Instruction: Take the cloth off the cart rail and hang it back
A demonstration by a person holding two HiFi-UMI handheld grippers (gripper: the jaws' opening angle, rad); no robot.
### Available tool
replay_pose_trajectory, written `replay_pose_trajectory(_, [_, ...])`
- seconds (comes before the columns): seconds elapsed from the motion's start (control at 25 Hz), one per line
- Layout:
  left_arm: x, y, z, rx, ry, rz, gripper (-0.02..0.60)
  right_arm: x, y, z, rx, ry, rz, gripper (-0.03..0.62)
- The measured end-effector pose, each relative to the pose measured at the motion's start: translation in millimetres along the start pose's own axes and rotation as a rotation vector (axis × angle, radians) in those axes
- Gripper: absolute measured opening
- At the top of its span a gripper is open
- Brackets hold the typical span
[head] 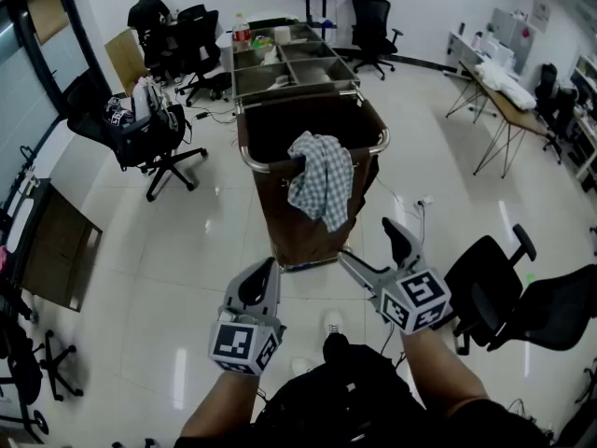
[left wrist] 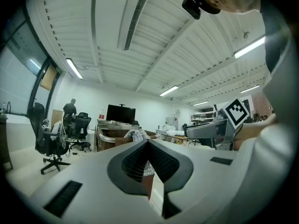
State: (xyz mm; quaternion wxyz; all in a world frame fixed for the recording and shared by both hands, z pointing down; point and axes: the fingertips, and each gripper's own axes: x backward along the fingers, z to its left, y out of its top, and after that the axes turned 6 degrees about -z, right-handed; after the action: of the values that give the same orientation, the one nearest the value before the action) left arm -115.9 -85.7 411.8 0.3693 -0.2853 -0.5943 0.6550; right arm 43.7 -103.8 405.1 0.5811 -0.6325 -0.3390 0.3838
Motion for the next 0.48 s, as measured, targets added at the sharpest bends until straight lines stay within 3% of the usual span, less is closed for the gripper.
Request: replay_pose_trajectory(0.48, [-31.2,12.6,50.1,-0.041,0.057,-0.006,0.000,-95.3,8.6,-31.1,0.005,0.014,0.004,0.486])
